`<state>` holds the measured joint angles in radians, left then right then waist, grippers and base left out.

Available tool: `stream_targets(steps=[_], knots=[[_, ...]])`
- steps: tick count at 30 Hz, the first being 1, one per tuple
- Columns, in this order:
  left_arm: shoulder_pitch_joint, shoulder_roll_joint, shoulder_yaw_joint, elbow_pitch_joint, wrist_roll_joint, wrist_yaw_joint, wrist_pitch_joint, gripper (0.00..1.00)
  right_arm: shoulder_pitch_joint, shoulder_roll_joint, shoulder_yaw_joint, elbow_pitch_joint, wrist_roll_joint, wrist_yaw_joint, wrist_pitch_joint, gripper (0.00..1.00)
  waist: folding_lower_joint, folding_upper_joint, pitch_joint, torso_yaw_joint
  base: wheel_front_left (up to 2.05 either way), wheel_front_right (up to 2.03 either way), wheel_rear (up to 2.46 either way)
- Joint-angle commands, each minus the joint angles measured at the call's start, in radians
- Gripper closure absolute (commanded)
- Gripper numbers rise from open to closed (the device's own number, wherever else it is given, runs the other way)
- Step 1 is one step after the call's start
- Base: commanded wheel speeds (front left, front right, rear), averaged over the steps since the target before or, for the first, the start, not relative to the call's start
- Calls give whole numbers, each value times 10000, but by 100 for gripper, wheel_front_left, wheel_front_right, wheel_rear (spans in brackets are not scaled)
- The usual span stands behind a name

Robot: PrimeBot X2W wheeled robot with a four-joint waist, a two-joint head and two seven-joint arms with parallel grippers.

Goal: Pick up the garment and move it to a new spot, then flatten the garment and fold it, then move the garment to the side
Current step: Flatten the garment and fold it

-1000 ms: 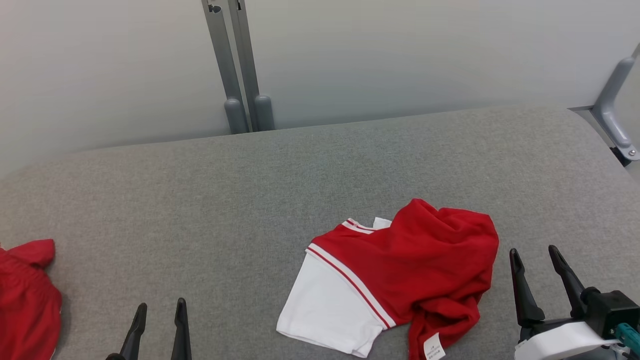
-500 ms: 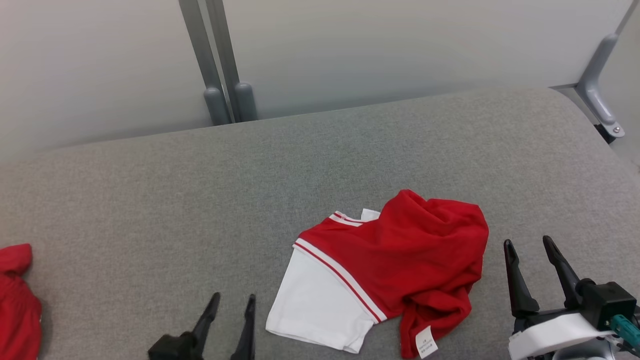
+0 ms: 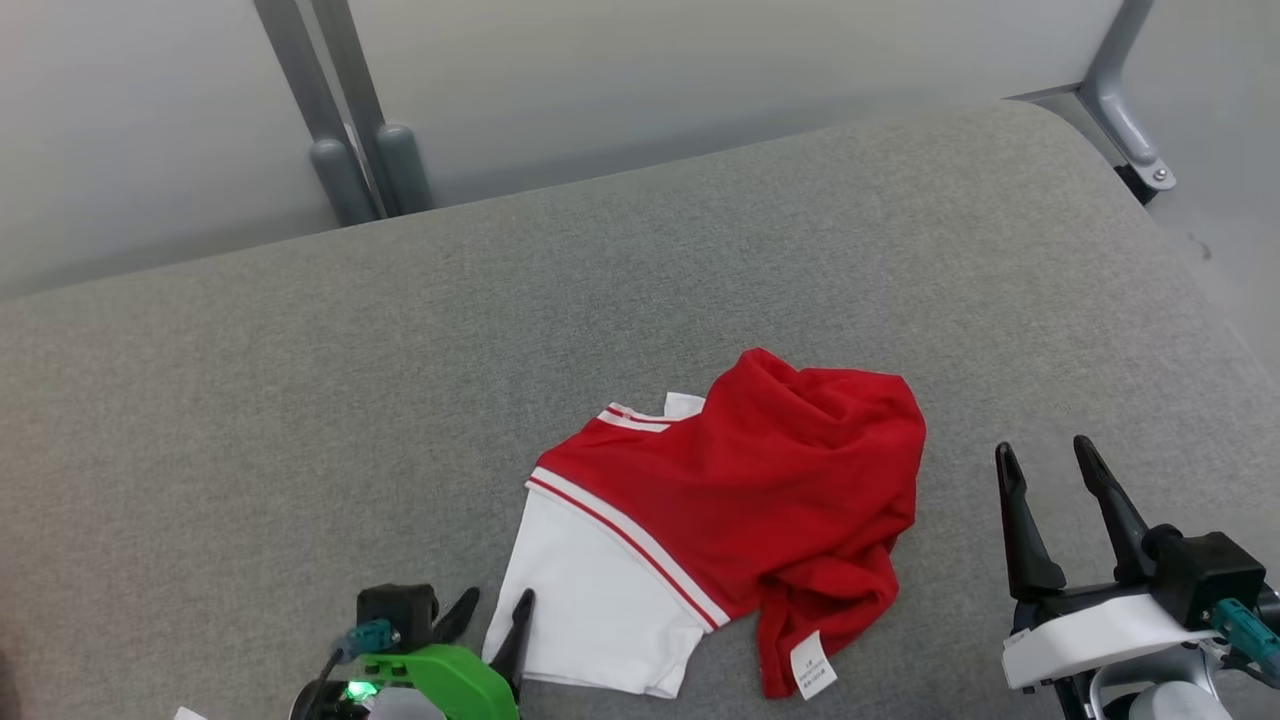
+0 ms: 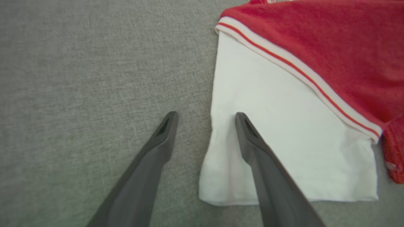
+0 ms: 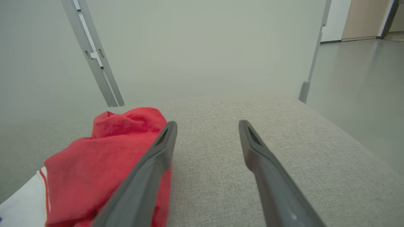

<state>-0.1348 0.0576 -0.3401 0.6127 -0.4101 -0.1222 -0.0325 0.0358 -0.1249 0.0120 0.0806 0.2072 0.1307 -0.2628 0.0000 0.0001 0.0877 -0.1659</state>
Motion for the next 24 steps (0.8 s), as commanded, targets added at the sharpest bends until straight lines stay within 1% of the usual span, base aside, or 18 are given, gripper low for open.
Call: stream_targets(steps=[1,2,4,6,8,9,11,16,19,20,24], knots=[[66,3,-158,309,-255,-46,415,100,2,26,-27,25,31,1,-31,0,0,-1,58,-150,0,0,0],[47,-32,-213,234,-510,-75,545,100,30,47,-53,38,41,1,-31,0,0,-1,15,-157,0,0,0],[15,-40,-3,-156,-1118,-88,590,100,95,81,-94,47,58,1,-31,0,0,-1,-67,-145,0,0,0],[-183,30,384,-1036,-1778,-85,480,100,138,122,-143,61,75,1,-31,0,0,-1,-172,-102,0,0,0],[-432,427,767,-1799,-1981,-62,427,100,137,141,-159,55,88,1,-31,0,0,-1,-252,-33,0,0,0],[-577,582,956,-2173,-2059,17,433,100,135,151,-165,56,93,1,-31,0,0,-1,-286,0,0,0,0],[-929,889,1246,-3043,-2186,90,682,100,135,156,-154,61,86,1,-31,0,0,-1,-357,58,0,0,0],[-2268,2136,2017,-4905,-2487,317,2011,100,-10,128,-78,65,107,1,-31,0,0,-1,-425,99,0,0,0],[-3139,2777,2285,-5485,-2522,368,2804,100,-100,168,-77,71,130,1,-31,0,0,-1,-418,34,0,0,0],[-3483,3090,2369,-5620,-2451,392,3077,100,-129,187,-55,80,133,1,-31,0,0,-1,-405,-4,0,0,0],[-4706,3877,2526,-5794,-2286,337,3806,100,-173,304,-50,110,173,1,-31,0,0,-1,-352,-136,0,0,0]])
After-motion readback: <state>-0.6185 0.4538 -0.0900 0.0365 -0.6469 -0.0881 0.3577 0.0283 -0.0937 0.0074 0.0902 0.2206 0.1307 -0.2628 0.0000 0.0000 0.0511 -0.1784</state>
